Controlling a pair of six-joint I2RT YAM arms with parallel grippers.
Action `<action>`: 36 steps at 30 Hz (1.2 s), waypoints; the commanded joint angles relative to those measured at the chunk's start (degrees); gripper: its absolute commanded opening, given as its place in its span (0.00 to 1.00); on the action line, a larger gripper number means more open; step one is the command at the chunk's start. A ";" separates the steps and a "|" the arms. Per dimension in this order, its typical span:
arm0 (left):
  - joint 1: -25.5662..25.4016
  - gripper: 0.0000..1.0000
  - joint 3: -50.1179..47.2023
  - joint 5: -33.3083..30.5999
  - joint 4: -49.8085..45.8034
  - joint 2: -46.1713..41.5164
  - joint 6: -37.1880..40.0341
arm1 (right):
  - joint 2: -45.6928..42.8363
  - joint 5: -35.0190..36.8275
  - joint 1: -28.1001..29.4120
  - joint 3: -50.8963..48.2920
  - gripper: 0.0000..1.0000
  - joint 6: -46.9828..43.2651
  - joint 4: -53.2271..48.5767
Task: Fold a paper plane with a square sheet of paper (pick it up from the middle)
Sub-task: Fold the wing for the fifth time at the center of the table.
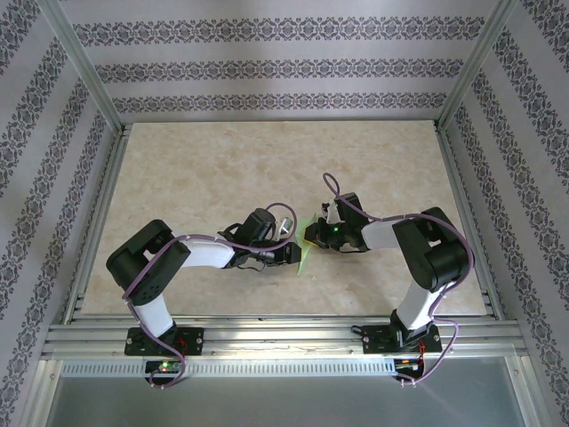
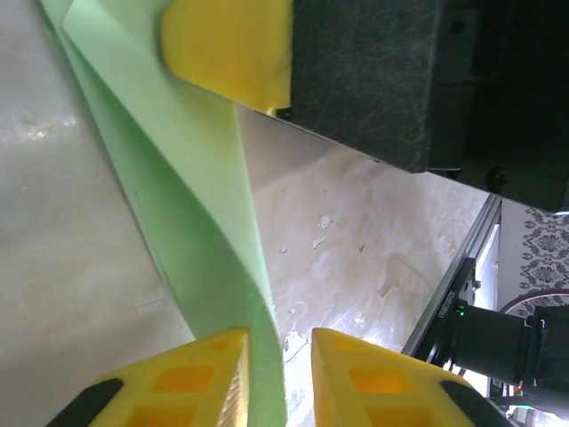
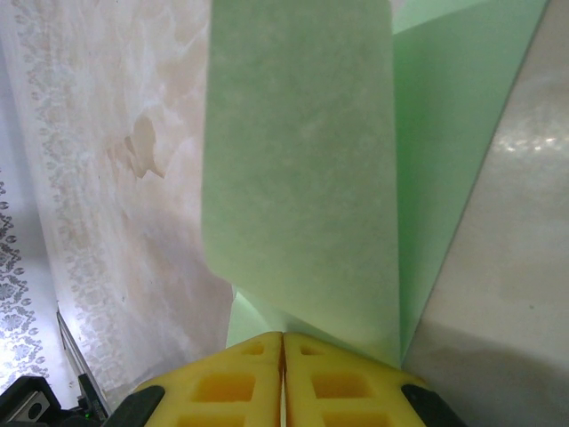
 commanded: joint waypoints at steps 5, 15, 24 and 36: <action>0.43 0.24 1.18 -0.88 -2.75 0.06 0.45 | 2.11 3.05 0.33 -0.54 0.11 -1.31 -4.84; 0.43 0.12 0.33 4.17 4.18 3.87 -3.18 | 2.39 3.09 0.34 -0.80 0.11 -1.31 -4.82; 0.47 0.09 -1.22 5.71 7.98 4.65 -4.98 | 2.56 3.16 0.37 -0.94 0.11 -1.24 -4.85; 0.34 0.01 -2.64 8.59 9.99 6.48 -5.51 | 3.97 4.19 0.68 -1.00 0.10 -1.62 -5.68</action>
